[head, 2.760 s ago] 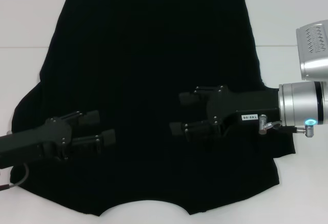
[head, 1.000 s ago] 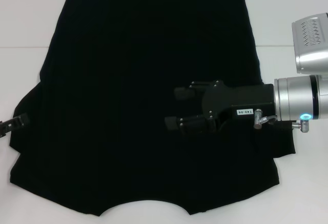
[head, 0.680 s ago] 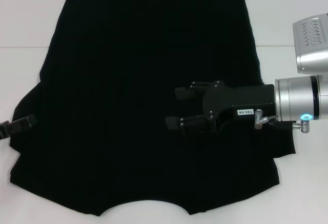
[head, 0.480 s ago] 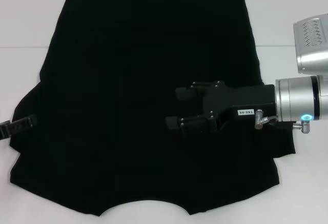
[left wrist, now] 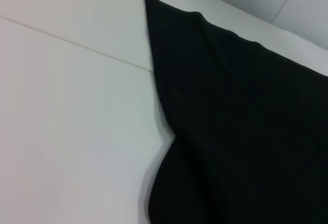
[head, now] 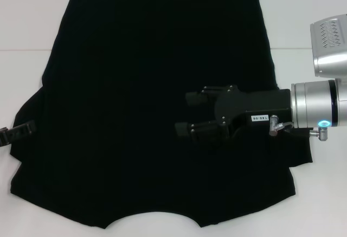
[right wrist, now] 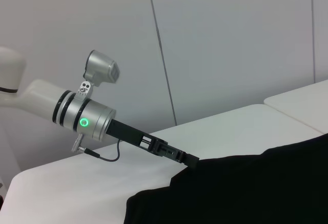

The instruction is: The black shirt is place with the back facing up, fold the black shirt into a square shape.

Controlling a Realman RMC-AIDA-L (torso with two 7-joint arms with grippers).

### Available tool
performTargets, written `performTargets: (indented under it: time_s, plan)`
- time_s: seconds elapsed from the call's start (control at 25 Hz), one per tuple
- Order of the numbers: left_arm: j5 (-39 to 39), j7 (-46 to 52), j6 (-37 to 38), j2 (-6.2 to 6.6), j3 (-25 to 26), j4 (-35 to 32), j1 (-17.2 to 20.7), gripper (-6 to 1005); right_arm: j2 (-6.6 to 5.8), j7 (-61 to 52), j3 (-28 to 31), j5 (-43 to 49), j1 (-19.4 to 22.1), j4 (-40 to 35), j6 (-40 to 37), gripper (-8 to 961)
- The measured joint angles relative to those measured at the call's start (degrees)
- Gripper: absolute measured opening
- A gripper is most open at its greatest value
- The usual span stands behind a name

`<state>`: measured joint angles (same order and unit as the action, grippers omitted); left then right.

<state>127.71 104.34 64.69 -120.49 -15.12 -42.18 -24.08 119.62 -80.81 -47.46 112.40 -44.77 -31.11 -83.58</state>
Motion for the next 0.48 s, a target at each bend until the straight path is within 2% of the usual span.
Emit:
performTargets:
  time_s: [0.48]
  plan:
    - [2.13, 0.22, -0.05, -0.11, -1.36, 0.43, -0.01, 838, 0.00, -0.06, 0.00, 0.01, -0.07, -0.03, 0.00, 910]
